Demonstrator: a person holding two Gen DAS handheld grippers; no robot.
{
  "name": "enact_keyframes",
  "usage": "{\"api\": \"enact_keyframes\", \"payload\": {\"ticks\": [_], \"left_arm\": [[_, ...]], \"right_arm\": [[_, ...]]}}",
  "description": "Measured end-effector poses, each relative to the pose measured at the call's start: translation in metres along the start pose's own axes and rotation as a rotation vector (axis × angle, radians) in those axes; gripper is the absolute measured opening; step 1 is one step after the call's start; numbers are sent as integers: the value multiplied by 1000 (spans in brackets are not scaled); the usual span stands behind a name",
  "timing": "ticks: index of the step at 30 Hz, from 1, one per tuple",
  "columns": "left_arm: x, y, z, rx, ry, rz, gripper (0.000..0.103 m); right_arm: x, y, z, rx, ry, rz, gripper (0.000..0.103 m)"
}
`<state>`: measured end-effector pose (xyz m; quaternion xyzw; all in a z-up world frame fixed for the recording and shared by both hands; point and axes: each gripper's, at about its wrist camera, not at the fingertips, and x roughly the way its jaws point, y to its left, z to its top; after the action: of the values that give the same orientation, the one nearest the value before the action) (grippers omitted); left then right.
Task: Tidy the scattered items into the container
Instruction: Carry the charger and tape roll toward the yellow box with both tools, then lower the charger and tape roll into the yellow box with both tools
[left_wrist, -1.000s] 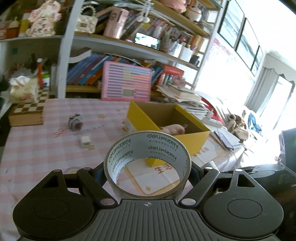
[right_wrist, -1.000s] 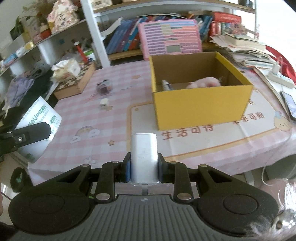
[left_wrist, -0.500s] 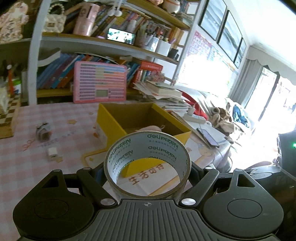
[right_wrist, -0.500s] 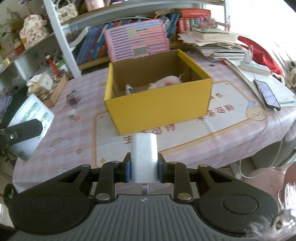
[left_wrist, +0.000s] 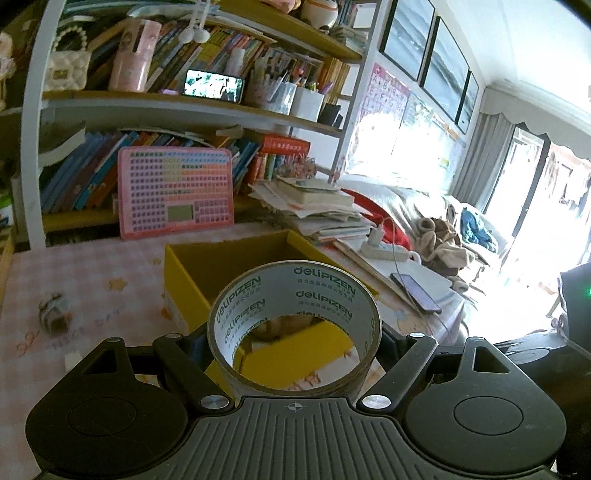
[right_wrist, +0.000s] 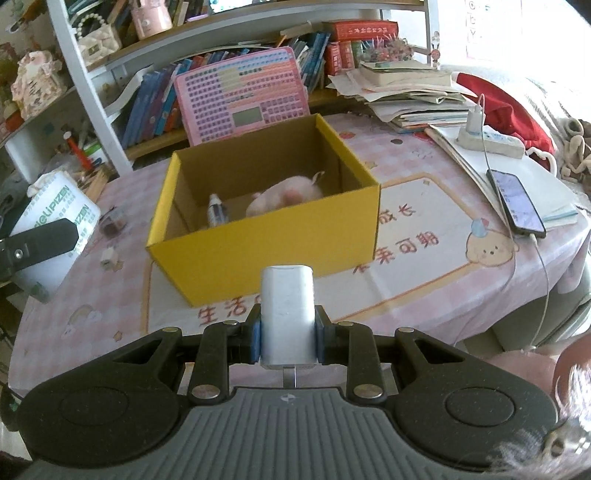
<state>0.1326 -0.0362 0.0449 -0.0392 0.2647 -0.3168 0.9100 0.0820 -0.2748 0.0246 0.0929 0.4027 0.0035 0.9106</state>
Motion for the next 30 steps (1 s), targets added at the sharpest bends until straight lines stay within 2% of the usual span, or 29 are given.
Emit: {"api": "enact_keyframes", "payload": {"ticks": [11,17,24,30], "left_arm": [[53,-2,32,15,-15,27,84],[80,-4,43,34,-10,74,84],[121,-8,49,111,50,133,84],[160,-5,51,232,138,192,84]], "right_arm": [[25,-31,54,-28,-18,35,25],[39,-41,86,-67,-33,82,25],[71,-36,127,-144,-61,164,25],[118,-19,160,-258,-41,211,25]]}}
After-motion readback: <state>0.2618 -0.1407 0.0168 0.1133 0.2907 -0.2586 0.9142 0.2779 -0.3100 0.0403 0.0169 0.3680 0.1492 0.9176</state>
